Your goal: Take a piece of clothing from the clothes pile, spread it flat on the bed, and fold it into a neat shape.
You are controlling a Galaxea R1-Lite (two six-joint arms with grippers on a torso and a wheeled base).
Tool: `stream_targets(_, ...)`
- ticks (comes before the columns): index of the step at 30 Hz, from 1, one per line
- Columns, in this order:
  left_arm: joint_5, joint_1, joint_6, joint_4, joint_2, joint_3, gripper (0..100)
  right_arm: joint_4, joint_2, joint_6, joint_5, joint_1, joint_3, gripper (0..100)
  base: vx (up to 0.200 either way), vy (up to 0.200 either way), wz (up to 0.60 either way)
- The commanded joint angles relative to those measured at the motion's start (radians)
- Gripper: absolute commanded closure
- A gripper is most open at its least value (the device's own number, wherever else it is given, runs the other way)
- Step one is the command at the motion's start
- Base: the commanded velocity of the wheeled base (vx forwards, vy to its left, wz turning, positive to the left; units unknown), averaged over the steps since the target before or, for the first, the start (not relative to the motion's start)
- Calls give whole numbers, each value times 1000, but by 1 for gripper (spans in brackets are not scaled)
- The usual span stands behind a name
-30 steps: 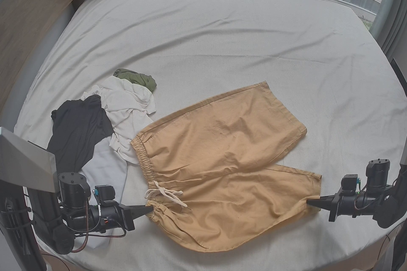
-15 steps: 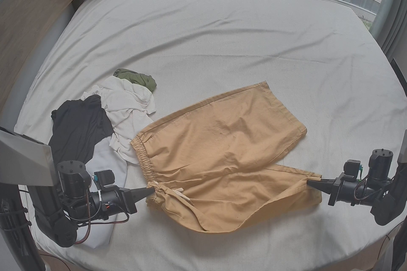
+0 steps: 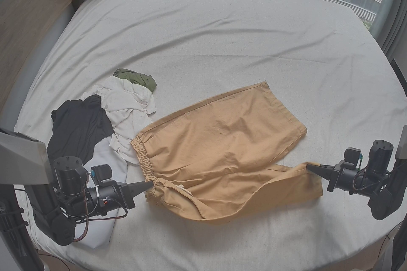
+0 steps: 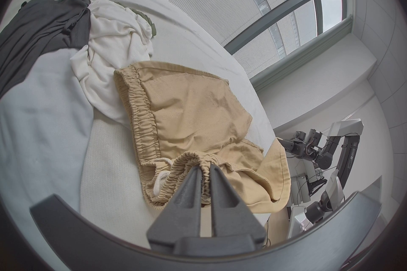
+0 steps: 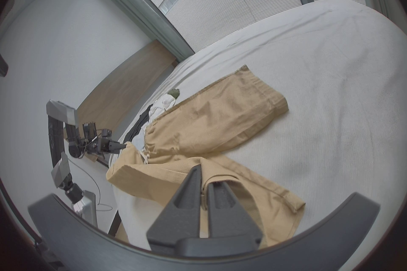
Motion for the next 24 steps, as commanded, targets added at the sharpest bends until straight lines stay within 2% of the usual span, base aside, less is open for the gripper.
stream_targets(1,0,8,-19,-3,-35,-7,100,-2,2,15,-14,5,-37,100,0,0,0)
stream_targets(8,2,8,-56,-1,-75,-30,100,-2,2,37,-83,29,-89,100,0,0,0)
stream_targets(16,39,8,-63,-1,-81,-45,100,-1,2,66,-115,71,-169,100,0,0,0)
stream_targets(24,51,7,-79,0,-92,-47,100,24,4,98,-115,83,-287,100,0,0,0)
